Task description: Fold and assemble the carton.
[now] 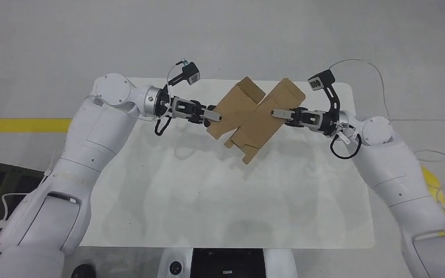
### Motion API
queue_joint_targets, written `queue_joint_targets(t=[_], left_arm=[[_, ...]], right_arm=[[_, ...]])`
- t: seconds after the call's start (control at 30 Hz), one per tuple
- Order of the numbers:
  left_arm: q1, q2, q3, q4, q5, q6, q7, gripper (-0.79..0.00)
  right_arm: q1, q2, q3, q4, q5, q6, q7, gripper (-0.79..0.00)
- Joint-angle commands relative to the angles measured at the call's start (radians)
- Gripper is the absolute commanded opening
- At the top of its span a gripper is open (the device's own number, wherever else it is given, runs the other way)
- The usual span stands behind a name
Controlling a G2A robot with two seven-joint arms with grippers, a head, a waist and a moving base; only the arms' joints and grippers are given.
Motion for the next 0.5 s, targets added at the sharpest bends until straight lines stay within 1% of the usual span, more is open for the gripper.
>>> queue_joint_targets(t=[0.0, 0.03, 0.13, 0.23, 0.37, 0.47], left_arm=[[-0.002, 0.001, 0.002, 0.0, -0.005, -0.005, 0.005, -0.148], [-0.004, 0.002, 0.002, 0.002, -0.008, -0.007, 0.007, 0.0], [-0.011, 0.003, -0.004, 0.023, -0.018, -0.027, 0.028, 0.0], [-0.016, 0.004, -0.012, 0.042, -0.019, -0.062, 0.062, 0.0], [-0.017, -0.002, -0.02, 0.094, -0.004, -0.142, 0.142, 0.0], [-0.014, -0.011, -0.015, 0.111, 0.015, -0.172, 0.221, 0.0]], right_arm=[[0.004, 0.0, -0.006, 0.003, 0.002, -0.004, -0.004, -0.785], [0.006, -0.001, -0.01, 0.005, 0.002, -0.005, -0.005, -0.785], [0.013, -0.001, -0.018, 0.015, -0.001, -0.014, -0.014, -0.785], [0.024, -0.001, -0.02, 0.044, -0.022, -0.047, -0.047, -0.785], [0.036, -0.01, -0.033, 0.073, -0.036, -0.094, -0.095, -0.785], [0.043, -0.021, -0.045, 0.091, -0.037, -0.122, -0.122, -0.785]])
